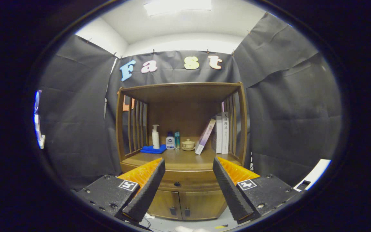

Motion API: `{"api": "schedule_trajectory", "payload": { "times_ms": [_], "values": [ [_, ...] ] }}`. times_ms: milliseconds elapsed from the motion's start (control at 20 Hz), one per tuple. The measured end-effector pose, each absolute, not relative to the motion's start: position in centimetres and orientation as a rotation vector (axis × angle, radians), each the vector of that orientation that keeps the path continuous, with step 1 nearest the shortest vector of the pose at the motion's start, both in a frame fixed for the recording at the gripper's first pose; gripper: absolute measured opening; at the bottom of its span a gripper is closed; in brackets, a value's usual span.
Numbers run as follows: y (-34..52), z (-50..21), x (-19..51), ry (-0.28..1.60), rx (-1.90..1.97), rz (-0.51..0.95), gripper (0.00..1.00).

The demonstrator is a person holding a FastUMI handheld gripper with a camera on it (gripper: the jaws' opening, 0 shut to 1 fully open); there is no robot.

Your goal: Pull open the drawer, take out the items inside it, and place them on the countertop above the cabinet.

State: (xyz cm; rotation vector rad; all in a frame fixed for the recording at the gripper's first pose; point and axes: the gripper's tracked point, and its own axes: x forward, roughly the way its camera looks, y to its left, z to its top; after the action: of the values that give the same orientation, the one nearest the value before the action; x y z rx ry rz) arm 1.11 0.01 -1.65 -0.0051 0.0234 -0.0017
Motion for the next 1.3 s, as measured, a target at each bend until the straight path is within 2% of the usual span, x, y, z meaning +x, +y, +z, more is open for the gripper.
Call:
{"api": "schedule_trajectory", "payload": {
  "times_ms": [900, 1150, 1300],
  "values": [
    [3.6, -18.4, 14.2, 0.219, -0.035, 0.008, 0.98],
    [3.9, -20.6, 17.5, 0.267, -0.041, 0.012, 0.91],
    [3.7, -21.7, 18.4, 0.284, -0.071, 0.008, 0.81]
  ]
}}
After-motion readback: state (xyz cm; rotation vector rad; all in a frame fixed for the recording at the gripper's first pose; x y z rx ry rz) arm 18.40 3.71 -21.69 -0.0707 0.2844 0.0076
